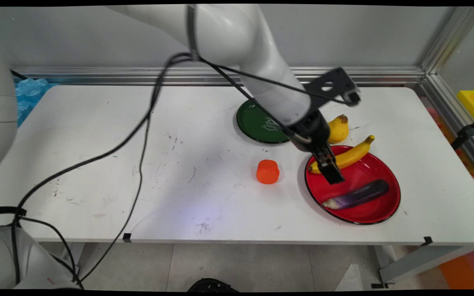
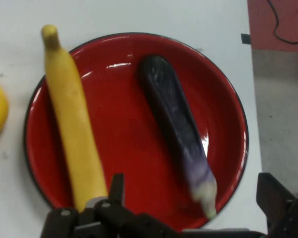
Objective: Pick up the eggplant from the red plate
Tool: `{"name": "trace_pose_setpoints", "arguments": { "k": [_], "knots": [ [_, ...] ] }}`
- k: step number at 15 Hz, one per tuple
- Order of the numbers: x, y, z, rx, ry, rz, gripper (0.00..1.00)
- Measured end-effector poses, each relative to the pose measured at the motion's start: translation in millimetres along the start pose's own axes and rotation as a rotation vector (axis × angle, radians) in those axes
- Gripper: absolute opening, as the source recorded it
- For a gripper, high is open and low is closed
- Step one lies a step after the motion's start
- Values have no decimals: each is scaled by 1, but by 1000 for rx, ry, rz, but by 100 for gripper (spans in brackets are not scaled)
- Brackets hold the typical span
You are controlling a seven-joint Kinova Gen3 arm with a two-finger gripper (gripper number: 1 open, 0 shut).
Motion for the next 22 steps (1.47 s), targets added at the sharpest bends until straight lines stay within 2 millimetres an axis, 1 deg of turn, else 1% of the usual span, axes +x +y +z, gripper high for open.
{"name": "trace_pose_setpoints", "arguments": {
  "k": [5,11,16,20,21,22],
  "knots": [
    [17,8,58,23,-21,0,100],
    [29,16,111,51,-49,0,100],
    [34,17,142,74,-71,-16,100],
    [35,17,154,83,-80,-24,100],
    [35,17,157,85,-82,-25,0],
    [35,17,159,86,-84,-26,0]
  ]
}}
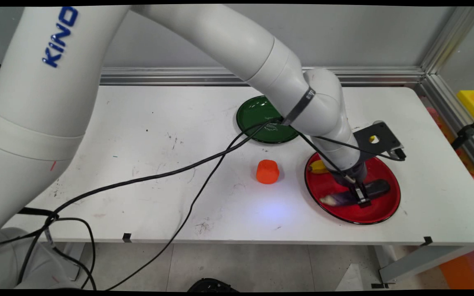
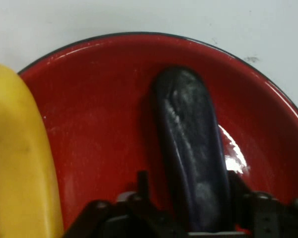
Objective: Pick up the eggplant from the red plate, then place the picked object on the table
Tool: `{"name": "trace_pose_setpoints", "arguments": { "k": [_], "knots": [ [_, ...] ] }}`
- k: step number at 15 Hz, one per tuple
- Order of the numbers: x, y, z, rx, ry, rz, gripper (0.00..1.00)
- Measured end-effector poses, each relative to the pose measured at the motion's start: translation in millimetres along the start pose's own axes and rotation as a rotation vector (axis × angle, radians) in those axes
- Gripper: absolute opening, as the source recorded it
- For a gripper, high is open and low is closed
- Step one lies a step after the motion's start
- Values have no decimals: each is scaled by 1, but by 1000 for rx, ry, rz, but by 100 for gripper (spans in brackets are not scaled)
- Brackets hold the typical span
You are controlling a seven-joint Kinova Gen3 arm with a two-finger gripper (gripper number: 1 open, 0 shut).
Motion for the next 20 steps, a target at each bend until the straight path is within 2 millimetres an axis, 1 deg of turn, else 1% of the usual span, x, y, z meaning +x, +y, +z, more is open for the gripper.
{"name": "trace_pose_setpoints", "arguments": {
  "k": [4,6,9,13,17,20],
  "knots": [
    [1,2,2,-1,3,6,0],
    [2,4,0,-2,8,12,0],
    [2,5,-9,-4,19,28,0],
    [-1,6,-36,-4,35,61,0],
    [-9,5,-73,-1,44,94,0],
    [-26,1,-115,-2,34,124,0]
  ]
}}
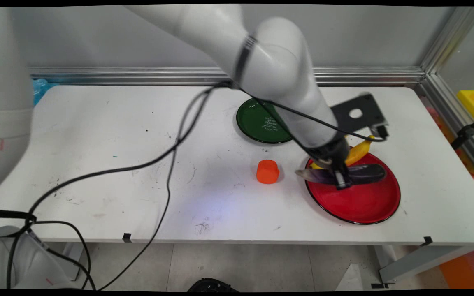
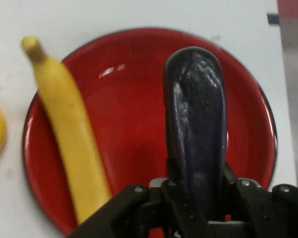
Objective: Place the picked object on the table
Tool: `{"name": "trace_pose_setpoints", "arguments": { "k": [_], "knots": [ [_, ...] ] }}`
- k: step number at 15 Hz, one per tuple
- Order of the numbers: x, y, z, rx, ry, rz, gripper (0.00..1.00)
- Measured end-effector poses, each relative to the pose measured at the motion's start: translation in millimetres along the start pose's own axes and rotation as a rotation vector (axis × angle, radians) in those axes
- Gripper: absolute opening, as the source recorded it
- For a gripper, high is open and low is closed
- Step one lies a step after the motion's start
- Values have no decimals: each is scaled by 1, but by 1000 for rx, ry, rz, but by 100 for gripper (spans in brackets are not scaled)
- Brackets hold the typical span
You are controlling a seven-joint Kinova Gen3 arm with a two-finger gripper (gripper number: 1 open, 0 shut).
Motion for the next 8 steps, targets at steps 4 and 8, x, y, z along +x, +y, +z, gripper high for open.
{"name": "trace_pose_setpoints", "arguments": {
  "k": [4,8],
  "knots": [
    [-26,-7,-51,-11,-14,38,0],
    [-58,-14,-87,-30,-34,74,0]
  ]
}}
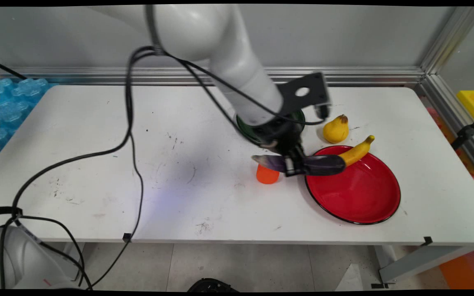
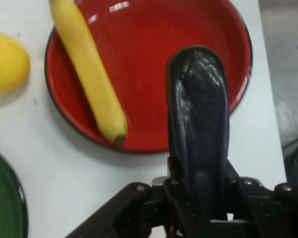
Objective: Place the picked object on the table
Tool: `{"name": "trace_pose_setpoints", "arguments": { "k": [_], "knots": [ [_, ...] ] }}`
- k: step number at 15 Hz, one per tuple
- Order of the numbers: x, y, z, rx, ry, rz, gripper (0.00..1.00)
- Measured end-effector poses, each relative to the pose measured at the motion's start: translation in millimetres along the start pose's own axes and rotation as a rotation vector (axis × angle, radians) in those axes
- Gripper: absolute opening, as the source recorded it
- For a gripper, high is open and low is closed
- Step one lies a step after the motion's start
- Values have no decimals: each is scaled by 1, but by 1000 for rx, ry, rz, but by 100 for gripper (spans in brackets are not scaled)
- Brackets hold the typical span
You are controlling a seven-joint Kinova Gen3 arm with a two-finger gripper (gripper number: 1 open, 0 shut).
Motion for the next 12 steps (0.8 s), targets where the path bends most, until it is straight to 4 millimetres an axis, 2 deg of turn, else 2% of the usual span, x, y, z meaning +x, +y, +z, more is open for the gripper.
{"name": "trace_pose_setpoints", "arguments": {
  "k": [3,6,12],
  "knots": [
    [-28,-2,-14,-21,-21,28,0],
    [-47,-3,-15,-40,-31,51,0],
    [-81,2,11,-89,-57,115,0]
  ]
}}
